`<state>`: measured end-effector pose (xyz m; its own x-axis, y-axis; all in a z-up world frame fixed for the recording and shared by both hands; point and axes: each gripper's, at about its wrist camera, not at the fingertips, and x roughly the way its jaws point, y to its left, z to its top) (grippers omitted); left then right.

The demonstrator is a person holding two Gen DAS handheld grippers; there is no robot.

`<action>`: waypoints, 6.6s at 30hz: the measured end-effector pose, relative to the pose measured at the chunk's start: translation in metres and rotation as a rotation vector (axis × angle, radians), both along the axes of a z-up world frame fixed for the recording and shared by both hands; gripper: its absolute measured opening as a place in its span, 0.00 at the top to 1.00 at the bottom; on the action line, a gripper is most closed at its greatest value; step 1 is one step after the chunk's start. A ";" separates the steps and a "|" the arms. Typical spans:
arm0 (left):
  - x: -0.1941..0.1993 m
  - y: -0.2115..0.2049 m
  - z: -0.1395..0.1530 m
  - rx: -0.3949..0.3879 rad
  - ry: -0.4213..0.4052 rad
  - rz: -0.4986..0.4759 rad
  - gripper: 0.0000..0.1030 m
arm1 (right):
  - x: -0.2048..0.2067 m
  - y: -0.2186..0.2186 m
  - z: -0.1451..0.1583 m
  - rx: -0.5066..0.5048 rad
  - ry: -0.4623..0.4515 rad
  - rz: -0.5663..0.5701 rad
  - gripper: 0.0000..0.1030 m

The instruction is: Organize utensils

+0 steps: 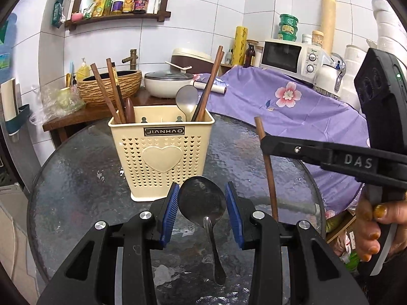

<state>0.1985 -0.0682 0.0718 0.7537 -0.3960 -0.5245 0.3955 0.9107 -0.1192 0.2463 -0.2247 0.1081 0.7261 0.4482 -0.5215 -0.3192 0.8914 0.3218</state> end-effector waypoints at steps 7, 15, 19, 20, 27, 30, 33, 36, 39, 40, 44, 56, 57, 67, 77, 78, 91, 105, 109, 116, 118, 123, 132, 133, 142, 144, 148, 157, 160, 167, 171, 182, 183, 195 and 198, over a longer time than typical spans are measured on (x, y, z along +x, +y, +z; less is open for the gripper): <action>0.000 0.010 0.010 -0.013 -0.015 0.003 0.65 | -0.005 0.004 0.021 0.008 -0.032 0.033 0.93; 0.004 0.022 0.033 -0.023 -0.056 0.015 0.65 | -0.006 0.014 0.053 -0.021 -0.101 0.047 0.93; 0.007 0.030 0.050 -0.028 -0.092 0.031 0.65 | -0.002 0.019 0.074 -0.033 -0.135 0.054 0.93; 0.008 0.032 0.057 -0.030 -0.107 0.039 0.65 | -0.001 0.020 0.080 -0.035 -0.143 0.056 0.93; 0.032 0.045 0.106 -0.047 -0.192 0.098 0.65 | 0.012 0.024 0.143 -0.033 -0.234 0.044 0.93; 0.047 0.053 0.123 -0.078 -0.212 0.134 0.65 | 0.016 0.029 0.171 -0.044 -0.288 0.029 0.93; 0.063 0.058 0.140 -0.098 -0.244 0.185 0.65 | 0.020 0.033 0.193 -0.066 -0.341 0.007 0.93; 0.077 0.058 0.149 -0.098 -0.274 0.226 0.65 | 0.029 0.035 0.206 -0.085 -0.366 -0.015 0.93; 0.092 0.051 0.148 -0.075 -0.295 0.257 0.65 | 0.038 0.038 0.206 -0.122 -0.397 -0.049 0.93; 0.098 0.047 0.144 -0.064 -0.295 0.267 0.65 | 0.042 0.038 0.202 -0.134 -0.400 -0.060 0.93; 0.109 0.039 0.126 -0.043 -0.290 0.287 0.65 | 0.060 0.037 0.177 -0.131 -0.357 -0.081 0.93; 0.125 0.028 0.069 0.008 -0.217 0.288 0.65 | 0.085 0.040 0.103 -0.150 -0.257 -0.099 0.93; 0.125 0.027 0.066 0.012 -0.212 0.283 0.65 | 0.087 0.039 0.098 -0.149 -0.247 -0.098 0.93; 0.126 0.020 0.036 0.051 -0.160 0.240 0.65 | 0.095 0.036 0.061 -0.139 -0.172 -0.094 0.94; 0.131 0.020 0.019 0.075 -0.118 0.224 0.65 | 0.102 0.029 0.047 -0.125 -0.132 -0.101 0.94; 0.131 0.020 0.018 0.075 -0.113 0.221 0.65 | 0.103 0.029 0.045 -0.129 -0.131 -0.100 0.94; 0.108 0.034 0.033 -0.006 -0.144 0.202 0.45 | 0.086 0.022 0.050 -0.122 -0.179 -0.109 0.79; -0.013 0.078 0.022 -0.079 -0.267 0.288 0.06 | -0.036 0.003 0.004 -0.127 -0.290 -0.164 0.08; -0.051 0.079 -0.002 -0.046 -0.261 0.321 0.06 | -0.073 0.007 -0.029 -0.121 -0.290 -0.171 0.06; -0.106 0.081 -0.042 0.026 -0.207 0.371 0.06 | -0.140 0.008 -0.073 -0.161 -0.324 -0.202 0.06; -0.119 0.083 -0.050 0.029 -0.182 0.380 0.06 | -0.154 0.005 -0.076 -0.148 -0.332 -0.195 0.06; -0.144 0.081 -0.050 0.032 -0.195 0.367 0.06 | -0.191 0.001 -0.075 -0.116 -0.359 -0.179 0.06; -0.182 0.060 -0.036 0.043 -0.298 0.328 0.06 | -0.240 -0.004 -0.064 -0.105 -0.431 -0.171 0.06; -0.185 0.059 -0.037 0.031 -0.294 0.327 0.06 | -0.243 -0.005 -0.064 -0.101 -0.432 -0.172 0.06; -0.191 0.066 -0.039 -0.004 -0.266 0.344 0.06 | -0.251 -0.002 -0.059 -0.112 -0.443 -0.166 0.06; -0.191 0.067 -0.040 0.000 -0.266 0.353 0.06 | -0.251 -0.001 -0.059 -0.113 -0.438 -0.159 0.06; -0.191 0.070 -0.041 0.003 -0.258 0.362 0.06 | -0.249 0.001 -0.060 -0.117 -0.430 -0.154 0.06; -0.193 0.075 -0.040 -0.021 -0.246 0.382 0.06 | -0.248 0.004 -0.061 -0.125 -0.422 -0.142 0.06; -0.193 0.075 -0.040 -0.022 -0.243 0.380 0.06 | -0.248 0.004 -0.062 -0.129 -0.422 -0.142 0.06; -0.194 0.076 -0.041 -0.023 -0.244 0.384 0.06 | -0.249 0.005 -0.062 -0.127 -0.423 -0.145 0.06; -0.195 0.075 -0.041 -0.017 -0.244 0.384 0.06 | -0.249 0.005 -0.062 -0.127 -0.422 -0.146 0.06; -0.197 0.078 -0.042 -0.019 -0.241 0.389 0.06 | -0.251 0.007 -0.064 -0.131 -0.416 -0.141 0.06; -0.197 0.078 -0.042 -0.018 -0.240 0.385 0.06 | -0.251 0.007 -0.064 -0.132 -0.417 -0.141 0.06; -0.198 0.077 -0.041 -0.018 -0.234 0.383 0.06 | -0.250 0.008 -0.063 -0.133 -0.415 -0.141 0.06; -0.197 0.077 -0.041 -0.021 -0.228 0.385 0.06 | -0.251 0.009 -0.063 -0.135 -0.416 -0.141 0.06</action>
<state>0.0013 0.0092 0.0312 0.9438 -0.0724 -0.3224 0.0461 0.9950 -0.0884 -0.0043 -0.2162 0.0448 0.9352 0.2780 -0.2193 -0.2691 0.9605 0.0700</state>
